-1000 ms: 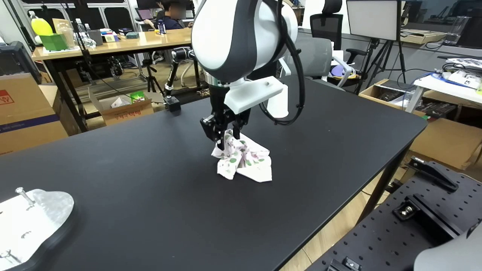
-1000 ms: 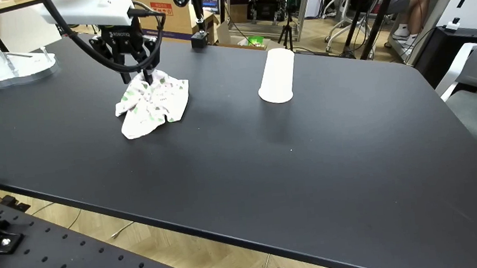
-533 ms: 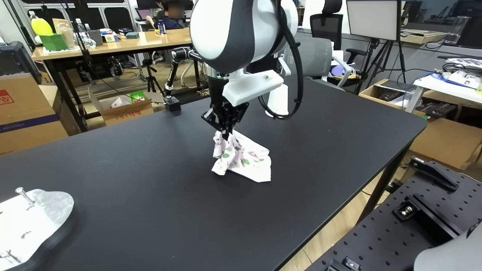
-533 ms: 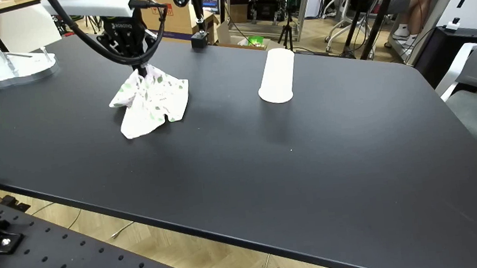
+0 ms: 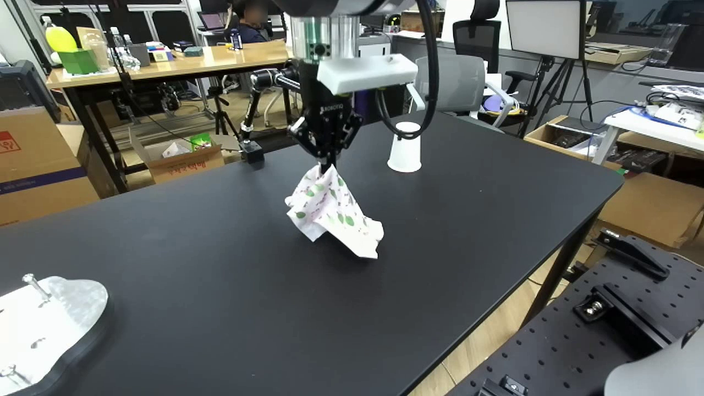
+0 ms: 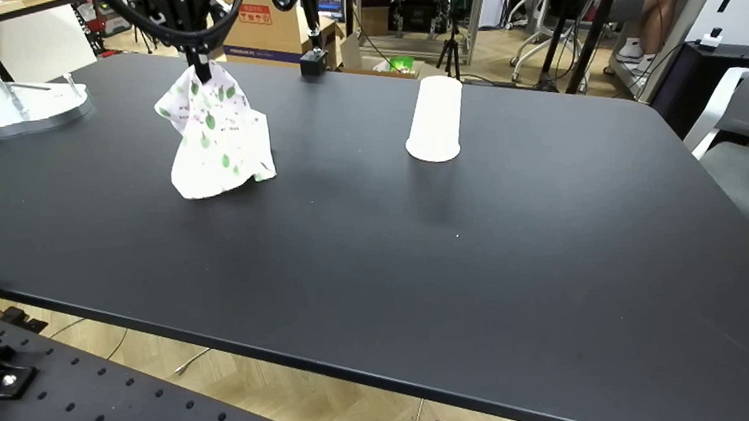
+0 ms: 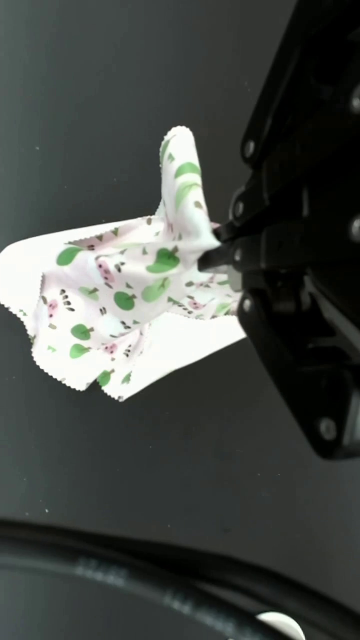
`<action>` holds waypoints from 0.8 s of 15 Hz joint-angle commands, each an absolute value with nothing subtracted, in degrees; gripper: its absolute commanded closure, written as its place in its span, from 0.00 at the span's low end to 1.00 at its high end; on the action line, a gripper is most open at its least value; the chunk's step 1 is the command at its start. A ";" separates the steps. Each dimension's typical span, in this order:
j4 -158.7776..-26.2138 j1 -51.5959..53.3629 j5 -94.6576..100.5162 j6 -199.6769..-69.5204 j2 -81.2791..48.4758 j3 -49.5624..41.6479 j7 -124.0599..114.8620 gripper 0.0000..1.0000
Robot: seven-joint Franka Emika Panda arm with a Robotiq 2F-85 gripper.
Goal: Hang the cloth on the rack.
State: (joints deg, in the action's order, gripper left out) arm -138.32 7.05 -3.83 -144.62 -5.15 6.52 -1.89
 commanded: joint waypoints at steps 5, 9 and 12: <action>-126.26 5.57 -2.62 -121.16 4.94 5.32 1.48 0.99; -118.73 4.26 0.78 -117.45 5.11 4.37 2.24 0.99; -113.13 3.26 0.42 -113.73 3.51 3.29 3.75 0.99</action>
